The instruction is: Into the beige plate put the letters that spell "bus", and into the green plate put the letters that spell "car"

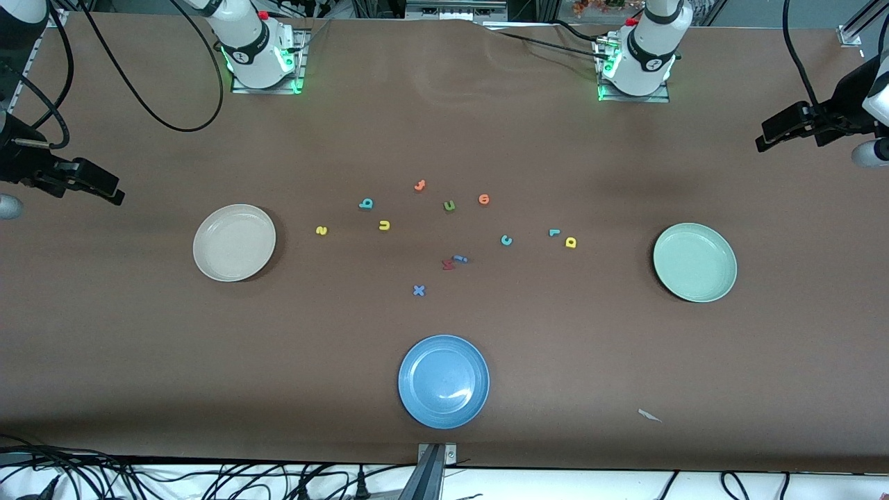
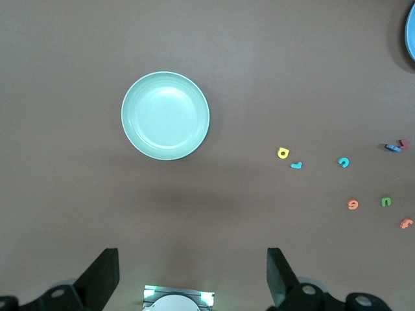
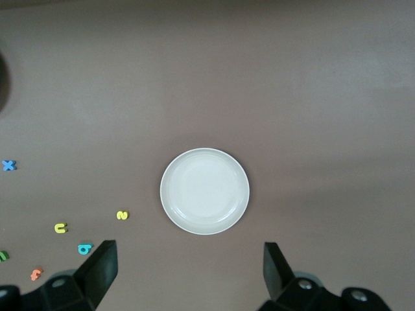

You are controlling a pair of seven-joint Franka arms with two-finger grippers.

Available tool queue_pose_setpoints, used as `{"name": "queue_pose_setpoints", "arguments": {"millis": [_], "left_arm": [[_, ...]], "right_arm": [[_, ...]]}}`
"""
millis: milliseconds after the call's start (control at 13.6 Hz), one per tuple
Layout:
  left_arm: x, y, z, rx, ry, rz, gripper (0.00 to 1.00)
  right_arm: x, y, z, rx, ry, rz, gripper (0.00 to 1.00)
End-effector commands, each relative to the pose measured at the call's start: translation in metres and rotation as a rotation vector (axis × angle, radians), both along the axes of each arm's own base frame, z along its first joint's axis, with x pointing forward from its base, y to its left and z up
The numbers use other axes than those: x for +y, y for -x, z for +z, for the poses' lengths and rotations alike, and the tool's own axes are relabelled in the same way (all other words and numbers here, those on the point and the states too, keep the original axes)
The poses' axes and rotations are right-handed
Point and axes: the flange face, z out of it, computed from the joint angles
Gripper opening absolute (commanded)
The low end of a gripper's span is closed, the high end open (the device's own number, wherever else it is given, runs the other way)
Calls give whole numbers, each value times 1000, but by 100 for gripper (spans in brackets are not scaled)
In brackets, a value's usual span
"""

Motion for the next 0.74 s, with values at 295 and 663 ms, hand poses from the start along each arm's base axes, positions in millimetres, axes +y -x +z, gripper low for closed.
{"name": "queue_pose_setpoints", "arguments": {"millis": [295,663], "left_arm": [[-7,-14,12,-84,12,-55,100],[-2,-17,14,-117,12,-133,100]], "right_arm": [[2,5,2,-11,-18,-8,99],[1,5,2,-11,-17,-8,99]]}}
